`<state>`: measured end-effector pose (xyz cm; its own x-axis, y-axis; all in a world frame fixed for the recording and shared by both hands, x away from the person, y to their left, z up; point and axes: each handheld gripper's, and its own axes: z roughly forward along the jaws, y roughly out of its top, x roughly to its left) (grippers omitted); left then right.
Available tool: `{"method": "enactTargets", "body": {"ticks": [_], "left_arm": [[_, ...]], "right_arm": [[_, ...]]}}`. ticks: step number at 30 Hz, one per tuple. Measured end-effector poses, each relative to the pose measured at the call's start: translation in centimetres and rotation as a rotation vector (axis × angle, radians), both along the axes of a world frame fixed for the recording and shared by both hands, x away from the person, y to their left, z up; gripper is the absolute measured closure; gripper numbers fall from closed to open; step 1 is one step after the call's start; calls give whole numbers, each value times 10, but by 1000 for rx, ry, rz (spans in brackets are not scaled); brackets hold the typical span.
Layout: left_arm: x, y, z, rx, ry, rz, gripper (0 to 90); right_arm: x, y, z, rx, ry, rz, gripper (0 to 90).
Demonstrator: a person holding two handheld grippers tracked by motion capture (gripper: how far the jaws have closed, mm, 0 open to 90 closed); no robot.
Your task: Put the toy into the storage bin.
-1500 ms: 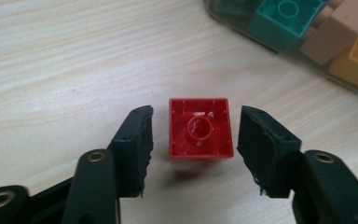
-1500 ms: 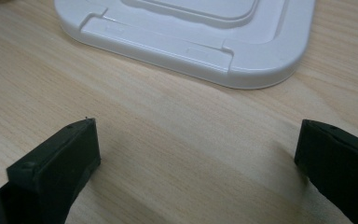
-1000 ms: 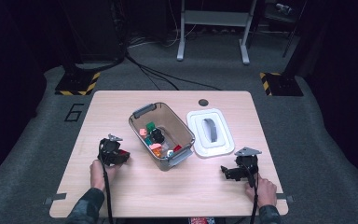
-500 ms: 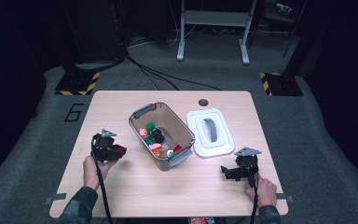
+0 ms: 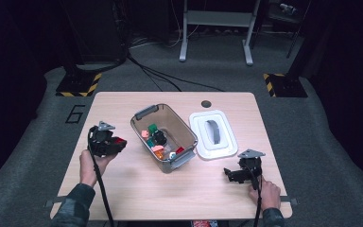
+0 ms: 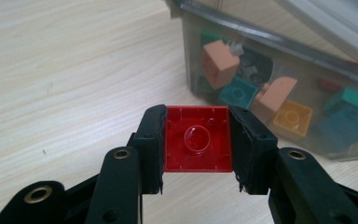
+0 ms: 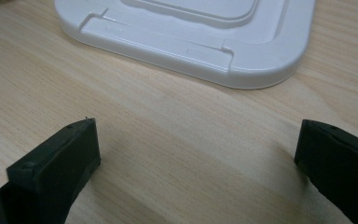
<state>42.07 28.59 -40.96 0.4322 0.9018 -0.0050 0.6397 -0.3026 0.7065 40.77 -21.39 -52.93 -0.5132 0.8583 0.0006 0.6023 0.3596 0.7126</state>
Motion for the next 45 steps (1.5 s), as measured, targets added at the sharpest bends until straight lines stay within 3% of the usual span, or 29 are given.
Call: {"method": "enactTargets", "body": {"ticks": [10,21,35,45], "left_arm": [[-1,-11,28,-3,-54,-34,588],[-4,-39,53,25,-93,-127,587],[-7,-84,48,19,-79,-234,587],[-11,-109,31,22,-22,-306,587]], "right_arm": [[0,0,0,0,0,0,0],[0,0,0,0,0,0,0],[0,0,0,0,0,0,0],[0,0,0,-1,0,0,0]]}}
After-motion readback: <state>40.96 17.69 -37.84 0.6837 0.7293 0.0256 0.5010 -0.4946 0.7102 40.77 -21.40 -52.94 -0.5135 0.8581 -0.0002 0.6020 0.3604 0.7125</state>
